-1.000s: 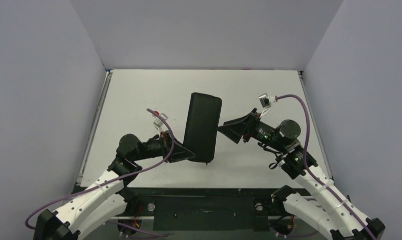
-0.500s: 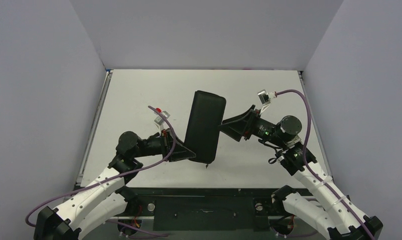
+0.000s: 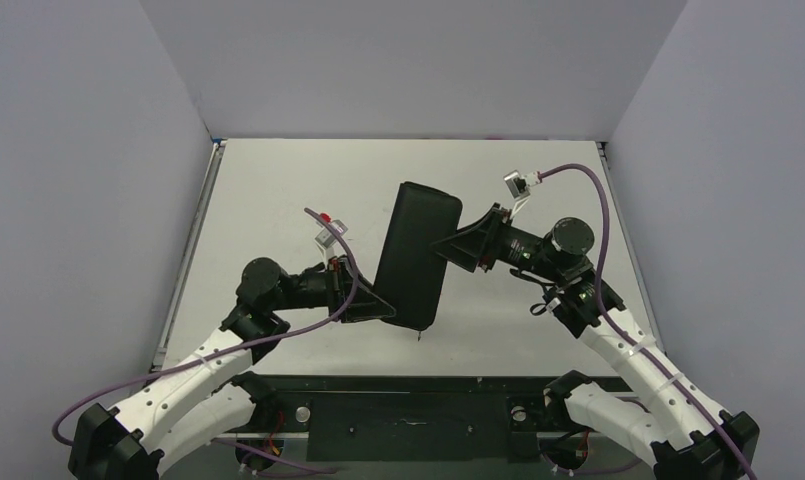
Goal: Sort the hair-cutting tools
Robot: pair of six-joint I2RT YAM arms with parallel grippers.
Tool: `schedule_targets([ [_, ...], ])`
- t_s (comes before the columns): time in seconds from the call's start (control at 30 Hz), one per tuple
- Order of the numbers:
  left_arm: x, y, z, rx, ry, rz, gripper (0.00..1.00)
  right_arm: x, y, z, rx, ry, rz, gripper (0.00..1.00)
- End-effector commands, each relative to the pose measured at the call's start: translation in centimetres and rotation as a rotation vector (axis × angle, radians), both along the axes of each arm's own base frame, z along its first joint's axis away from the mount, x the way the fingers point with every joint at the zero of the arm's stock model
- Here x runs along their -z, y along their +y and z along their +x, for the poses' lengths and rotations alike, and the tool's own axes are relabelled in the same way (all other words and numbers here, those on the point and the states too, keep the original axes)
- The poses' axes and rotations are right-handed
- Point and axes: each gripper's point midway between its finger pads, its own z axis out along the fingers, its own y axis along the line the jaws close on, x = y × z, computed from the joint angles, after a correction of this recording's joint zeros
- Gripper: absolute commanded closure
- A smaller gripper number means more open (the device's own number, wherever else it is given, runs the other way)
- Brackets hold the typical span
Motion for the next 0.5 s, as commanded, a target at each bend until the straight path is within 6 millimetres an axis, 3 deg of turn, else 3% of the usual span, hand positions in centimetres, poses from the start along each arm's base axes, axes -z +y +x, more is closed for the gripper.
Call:
schedule_targets([
  [0.0,-5.3,0.2,-1.3,0.035,-0.213,-0.127,1.00,-3.5,0.1,-0.8,-0.047,-0.098,0.052,0.58],
  [0.17,-5.2,0.1,-1.2,0.043,-0.228,-0.109,1.00,-3.8,0.1,-1.2,-0.062,-0.107,0.072,0.79],
  [0.23,-5.3,0.1,-0.9,0.017,-0.240,-0.104,1.00,-4.2,-0.1,-1.2,-0.050,-0.117,0.082,0.99],
  [0.3,-5.1,0.2,0.3,-0.052,-0.236,-0.084,0.74,-4.5,-0.5,-0.8,-0.005,-0.127,0.075,1.00],
  [0.33,-5.0,0.3,1.2,-0.110,-0.226,-0.071,0.56,-4.5,-0.8,-0.3,0.034,-0.145,0.061,1.00],
  [0.4,-4.9,0.7,2.9,-0.207,-0.202,-0.060,0.34,-4.8,-1.9,0.7,0.148,-0.164,0.049,1.00],
  [0.47,-4.8,1.3,4.5,-0.305,-0.167,-0.065,0.28,-5.6,-3.2,1.4,0.245,-0.185,0.088,1.00],
])
